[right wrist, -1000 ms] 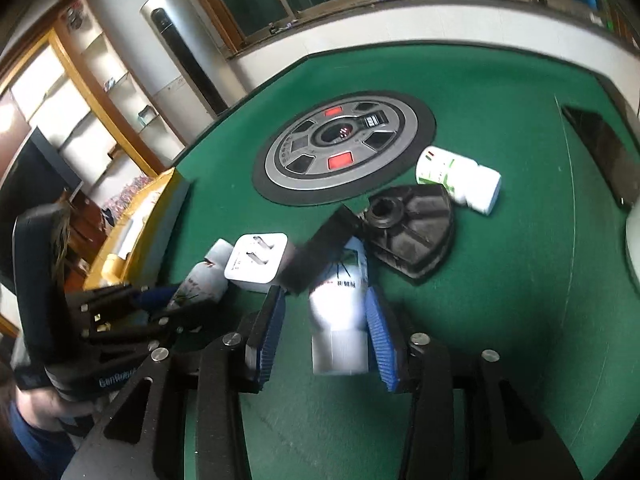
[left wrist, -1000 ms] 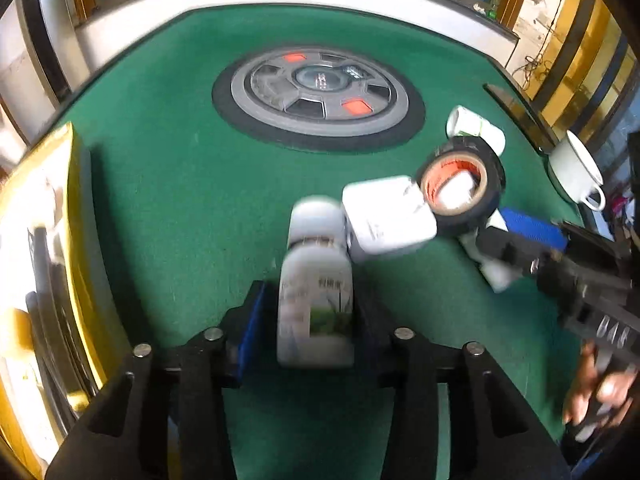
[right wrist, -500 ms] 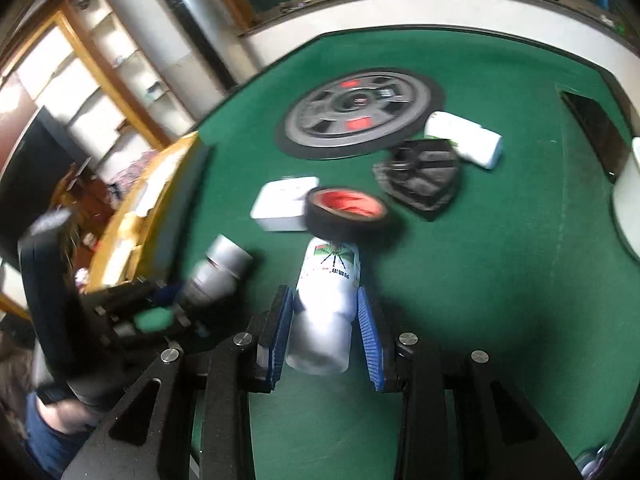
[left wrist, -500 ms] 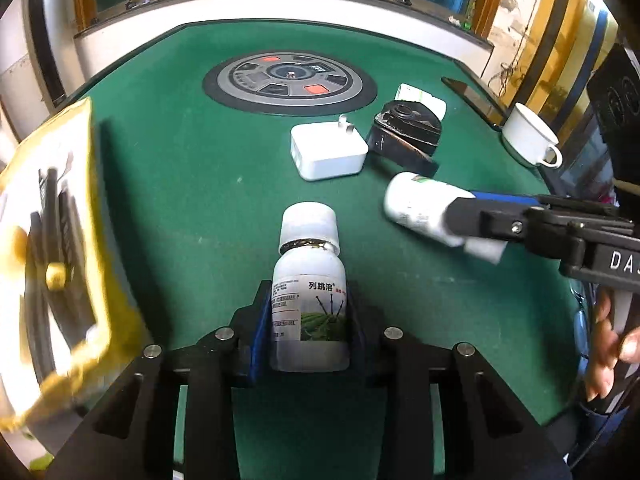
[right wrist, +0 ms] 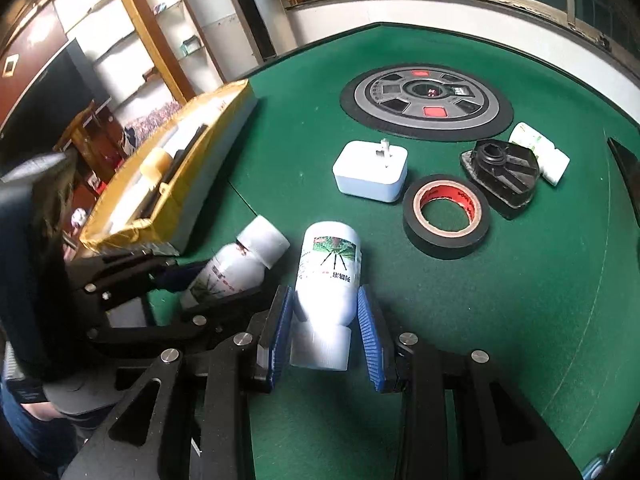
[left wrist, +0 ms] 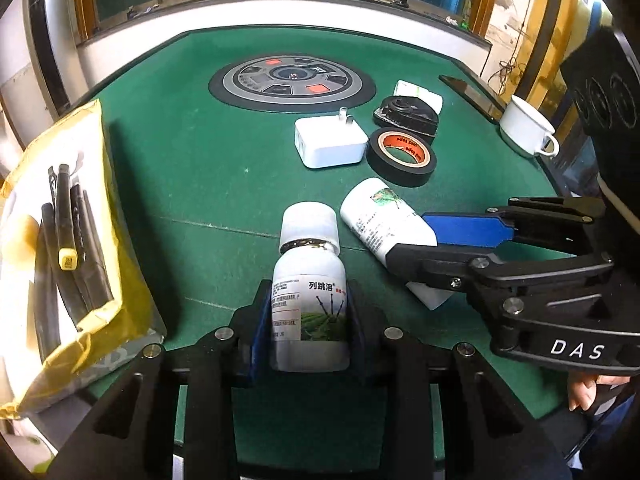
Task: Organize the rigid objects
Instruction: 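Lift both white bottles and carry them toward the tray, then lower both white bottles into the tray and open both grippers, then grasp the white USB charger with the left gripper while the right grasps the black tape roll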
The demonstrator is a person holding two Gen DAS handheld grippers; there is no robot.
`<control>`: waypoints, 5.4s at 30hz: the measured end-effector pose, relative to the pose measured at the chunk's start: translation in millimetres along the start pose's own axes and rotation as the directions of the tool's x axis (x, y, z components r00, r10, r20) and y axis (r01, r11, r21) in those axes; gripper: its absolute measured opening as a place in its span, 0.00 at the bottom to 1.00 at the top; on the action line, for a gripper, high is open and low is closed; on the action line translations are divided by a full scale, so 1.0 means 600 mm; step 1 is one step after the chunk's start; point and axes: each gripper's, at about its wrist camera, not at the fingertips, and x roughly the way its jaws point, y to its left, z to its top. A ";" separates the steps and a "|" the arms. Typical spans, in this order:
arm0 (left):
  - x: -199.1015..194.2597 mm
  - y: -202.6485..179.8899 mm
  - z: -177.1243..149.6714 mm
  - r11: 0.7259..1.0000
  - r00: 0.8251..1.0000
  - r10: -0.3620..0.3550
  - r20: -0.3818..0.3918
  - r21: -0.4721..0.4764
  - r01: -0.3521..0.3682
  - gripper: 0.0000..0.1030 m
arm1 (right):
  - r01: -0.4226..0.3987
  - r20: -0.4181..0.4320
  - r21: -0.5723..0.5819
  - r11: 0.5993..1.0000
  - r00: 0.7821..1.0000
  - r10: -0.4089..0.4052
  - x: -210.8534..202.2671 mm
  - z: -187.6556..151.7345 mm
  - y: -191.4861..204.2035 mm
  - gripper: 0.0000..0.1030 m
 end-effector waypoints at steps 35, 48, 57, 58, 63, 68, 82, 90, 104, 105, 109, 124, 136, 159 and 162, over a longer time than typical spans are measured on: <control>-0.193 0.181 -0.001 0.959 0.942 0.024 0.334 -0.275 0.073 0.31 | -0.206 0.176 0.044 0.978 0.965 0.195 -0.075 0.029 0.072 0.29; -0.183 0.342 0.010 0.916 0.955 0.122 0.272 -0.401 -0.003 0.31 | -0.196 0.113 -0.067 0.978 0.973 0.203 0.005 0.141 0.210 0.29; -0.097 0.422 0.043 0.894 0.987 0.074 0.140 -0.447 -0.003 0.31 | -0.137 0.063 -0.010 0.990 0.988 0.138 0.109 0.229 0.241 0.30; -0.090 0.425 0.045 0.890 0.989 0.069 0.132 -0.456 -0.002 0.31 | -0.126 0.054 -0.005 0.992 0.991 0.126 0.124 0.236 0.243 0.30; -0.067 0.429 0.053 0.889 0.992 0.068 0.106 -0.457 -0.012 0.31 | -0.070 0.025 0.013 0.997 0.997 0.070 0.170 0.256 0.243 0.30; -0.054 0.432 0.053 0.885 0.994 0.077 0.083 -0.464 -0.030 0.31 | -0.048 0.000 0.008 0.999 0.999 0.048 0.192 0.267 0.243 0.30; -0.037 0.450 0.063 0.873 0.997 0.071 0.022 -0.485 -0.051 0.31 | 0.007 -0.025 -0.031 1.000 1.000 -0.008 0.205 0.267 0.240 0.30; -0.053 0.445 0.060 0.871 0.998 0.060 0.033 -0.491 -0.036 0.47 | -0.030 -0.044 -0.012 0.999 0.999 0.029 0.192 0.264 0.237 0.30; -0.102 0.413 0.045 0.871 0.995 0.086 0.044 -0.488 -0.053 0.48 | -0.184 0.015 0.090 0.979 0.983 0.183 0.095 0.199 0.191 0.30; -0.105 0.409 0.044 0.872 0.995 0.094 0.039 -0.486 -0.063 0.48 | -0.191 0.022 0.099 0.976 0.982 0.190 0.083 0.190 0.181 0.30; -0.126 0.386 0.041 0.883 0.991 0.123 0.050 -0.462 -0.086 0.48 | -0.220 0.066 0.133 0.966 0.975 0.213 0.040 0.165 0.138 0.30; -0.108 0.117 0.102 0.969 0.975 -0.156 0.158 -0.167 0.182 0.60 | -0.123 0.225 0.369 0.921 0.973 0.040 -0.085 0.032 -0.106 0.43; 0.088 0.046 0.225 0.932 0.958 -0.278 0.075 -0.220 0.288 0.59 | -0.196 0.311 0.496 0.846 0.950 0.038 -0.103 0.015 -0.179 0.43; 0.079 -0.084 0.137 0.991 0.997 -0.079 -0.017 0.105 0.080 0.62 | -0.205 0.325 0.545 0.813 0.945 0.020 -0.108 -0.003 -0.213 0.43; 0.077 -0.064 0.133 0.994 0.994 -0.105 0.004 0.035 0.105 0.49 | -0.173 0.304 0.529 0.831 0.953 0.005 -0.105 0.000 -0.209 0.43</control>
